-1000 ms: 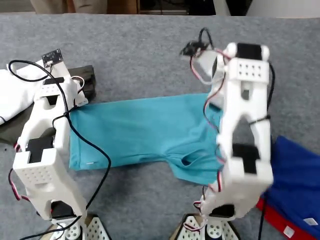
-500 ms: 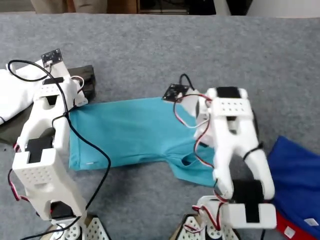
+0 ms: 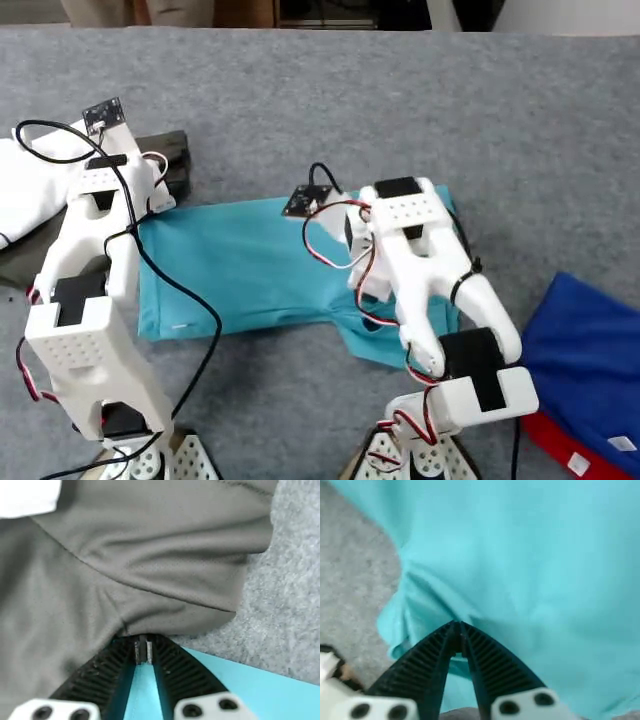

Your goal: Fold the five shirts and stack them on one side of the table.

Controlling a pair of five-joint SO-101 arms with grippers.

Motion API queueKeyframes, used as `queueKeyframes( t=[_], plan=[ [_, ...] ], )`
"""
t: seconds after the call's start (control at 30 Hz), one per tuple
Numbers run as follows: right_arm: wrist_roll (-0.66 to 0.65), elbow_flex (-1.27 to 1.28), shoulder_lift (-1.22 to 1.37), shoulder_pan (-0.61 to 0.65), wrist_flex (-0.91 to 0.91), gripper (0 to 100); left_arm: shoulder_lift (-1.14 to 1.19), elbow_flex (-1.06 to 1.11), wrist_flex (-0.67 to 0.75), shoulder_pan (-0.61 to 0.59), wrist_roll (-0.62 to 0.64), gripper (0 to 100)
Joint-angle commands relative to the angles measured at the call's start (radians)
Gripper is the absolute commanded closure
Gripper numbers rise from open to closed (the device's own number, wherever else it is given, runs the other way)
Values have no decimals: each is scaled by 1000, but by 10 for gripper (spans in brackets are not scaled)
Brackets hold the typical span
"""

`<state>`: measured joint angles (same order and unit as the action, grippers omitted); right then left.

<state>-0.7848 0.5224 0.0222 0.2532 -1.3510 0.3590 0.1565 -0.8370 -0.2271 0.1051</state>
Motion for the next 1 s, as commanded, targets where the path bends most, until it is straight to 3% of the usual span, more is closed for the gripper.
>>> queueKeyframes(
  t=[0.0, 0.2, 0.57, 0.8, 0.97],
  plan=[
    [-21, 39, 1, -7, -25, 994, -44, -3, 25, -35, 2, 982],
    [-25, 143, -25, -18, -29, 994, -44, -5, 25, -35, 2, 982],
    [-83, 421, -355, -16, -3, 993, -44, -5, 25, -37, 2, 982],
    [-120, 168, -357, -200, -89, 993, -44, -5, 25, -37, 2, 982],
    [-150, 61, -354, -220, -140, 993, -44, -3, 25, -37, 2, 982]
  ],
)
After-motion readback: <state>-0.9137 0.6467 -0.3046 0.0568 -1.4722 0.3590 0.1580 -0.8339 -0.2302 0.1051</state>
